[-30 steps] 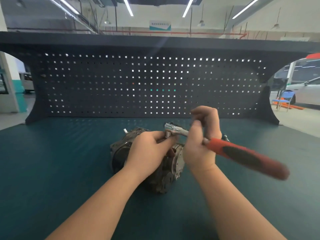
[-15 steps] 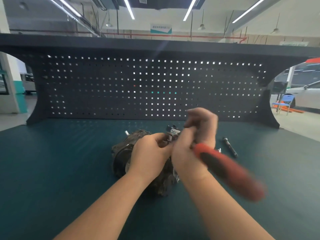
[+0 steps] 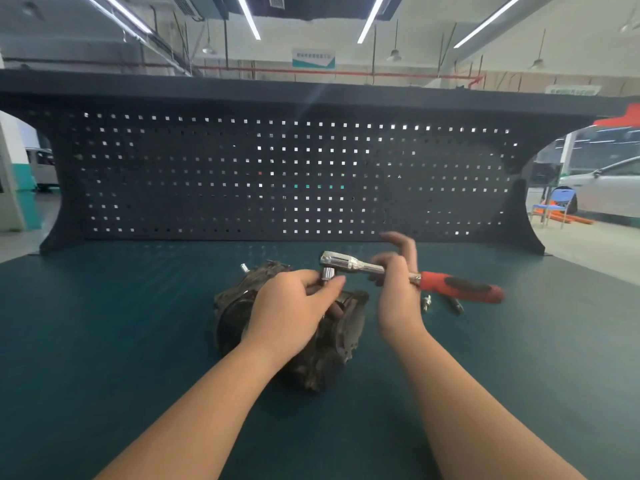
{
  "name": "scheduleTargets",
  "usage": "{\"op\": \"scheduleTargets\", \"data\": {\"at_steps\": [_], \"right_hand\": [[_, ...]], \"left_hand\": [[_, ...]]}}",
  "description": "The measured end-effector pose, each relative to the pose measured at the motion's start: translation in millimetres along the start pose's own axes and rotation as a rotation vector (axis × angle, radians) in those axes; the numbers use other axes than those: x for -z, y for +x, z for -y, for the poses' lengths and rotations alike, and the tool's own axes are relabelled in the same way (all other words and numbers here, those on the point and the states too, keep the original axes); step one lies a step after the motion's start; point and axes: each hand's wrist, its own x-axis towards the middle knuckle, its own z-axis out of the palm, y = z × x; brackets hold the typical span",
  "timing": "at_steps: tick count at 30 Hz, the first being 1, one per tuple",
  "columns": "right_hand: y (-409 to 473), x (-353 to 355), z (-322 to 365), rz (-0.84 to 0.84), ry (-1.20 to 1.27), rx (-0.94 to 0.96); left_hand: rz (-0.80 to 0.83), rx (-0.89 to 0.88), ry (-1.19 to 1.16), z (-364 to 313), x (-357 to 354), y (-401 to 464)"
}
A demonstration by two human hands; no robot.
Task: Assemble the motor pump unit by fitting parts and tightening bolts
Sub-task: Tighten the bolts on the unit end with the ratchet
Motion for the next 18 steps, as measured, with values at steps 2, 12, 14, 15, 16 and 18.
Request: {"op": "scheduleTargets", "data": {"at_steps": [2,12,14,15,16,18], "right_hand": [[-8,-7,14,-0.100,0.060,0.224],[-27,-25,18,-0.113,-0.292,0.780],[-17,-9,8,-0.110,-0.181,0.679],[-11,-2,4,-0.098,-0.120,0.593],[-7,3,1,-0.081,-0.081,0.464],[-2,5,-3,-0.045,-0.059,0.146]], "left_hand": [[-0.020,0.010,-0.057,-2,-1,-2],[0.009,-0.004,-0.047,-4,2,2],[0.047,-0.044,-0.023,-4,2,3],[0.054,-0.055,-0.021,-3,2,3],[0.058,-0.054,-0.026,-3,2,3],[0.054,-0.045,-0.032,-3,3,2]]}}
